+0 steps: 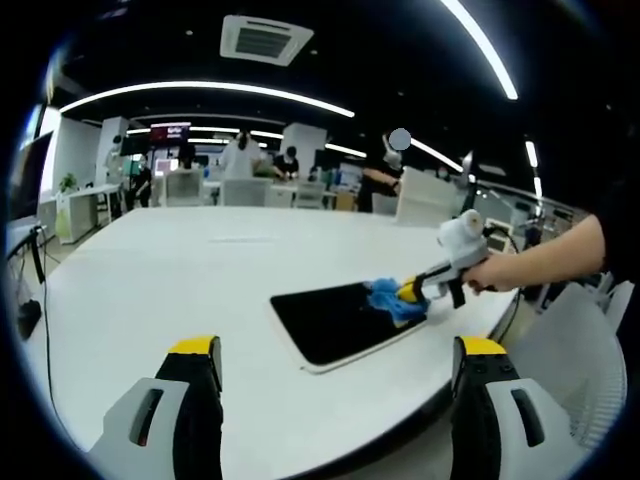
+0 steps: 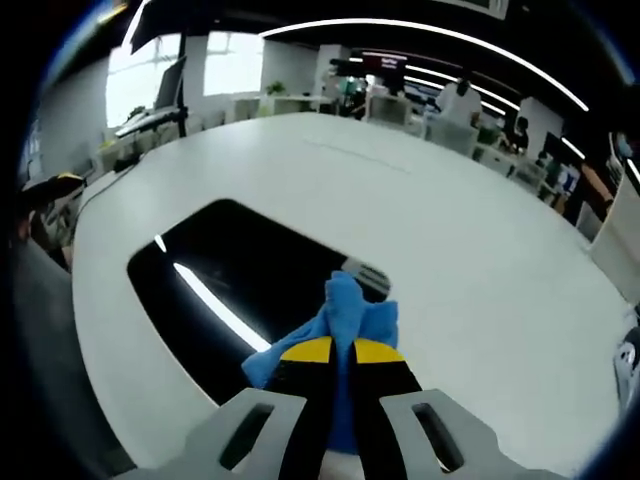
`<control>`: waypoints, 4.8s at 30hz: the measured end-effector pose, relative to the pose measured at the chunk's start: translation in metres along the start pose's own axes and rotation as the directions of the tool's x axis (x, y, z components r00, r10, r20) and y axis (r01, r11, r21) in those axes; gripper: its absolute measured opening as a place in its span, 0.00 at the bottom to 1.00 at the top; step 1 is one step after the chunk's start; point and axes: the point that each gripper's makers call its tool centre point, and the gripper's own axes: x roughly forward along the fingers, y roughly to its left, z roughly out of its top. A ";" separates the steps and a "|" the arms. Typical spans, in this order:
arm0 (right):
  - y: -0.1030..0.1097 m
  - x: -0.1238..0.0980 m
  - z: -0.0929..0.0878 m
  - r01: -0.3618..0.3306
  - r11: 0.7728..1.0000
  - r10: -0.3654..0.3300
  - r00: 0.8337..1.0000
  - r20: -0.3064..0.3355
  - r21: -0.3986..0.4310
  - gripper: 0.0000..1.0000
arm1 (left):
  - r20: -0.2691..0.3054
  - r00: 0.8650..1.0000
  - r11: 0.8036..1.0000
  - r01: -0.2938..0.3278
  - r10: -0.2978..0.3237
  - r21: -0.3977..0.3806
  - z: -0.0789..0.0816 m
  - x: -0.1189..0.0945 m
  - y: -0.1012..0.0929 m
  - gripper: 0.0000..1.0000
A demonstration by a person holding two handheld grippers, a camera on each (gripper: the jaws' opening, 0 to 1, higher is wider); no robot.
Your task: Wipe the mirror surface with the cleaning cloth until all visible marks leave the cleaned area.
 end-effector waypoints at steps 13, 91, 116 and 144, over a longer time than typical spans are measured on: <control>0.013 -0.014 -0.010 -0.028 0.999 0.028 1.000 -0.008 -0.022 0.00 | 0.005 1.000 1.000 0.000 0.000 0.000 0.000 -0.001 0.000 0.95; 0.120 -0.001 0.024 -0.232 0.971 0.233 0.972 0.012 -0.064 0.00 | 0.018 1.000 1.000 0.008 -0.008 -0.010 0.002 -0.001 0.000 0.93; 0.168 0.018 0.049 -0.301 0.949 0.304 0.953 0.019 -0.093 0.00 | 0.034 0.999 1.000 0.016 -0.015 -0.008 0.004 -0.001 -0.001 0.93; 0.193 0.025 0.061 -0.319 0.944 0.325 0.944 0.059 -0.089 0.01 | 0.026 1.000 1.000 0.018 -0.017 -0.016 0.003 -0.001 -0.001 0.92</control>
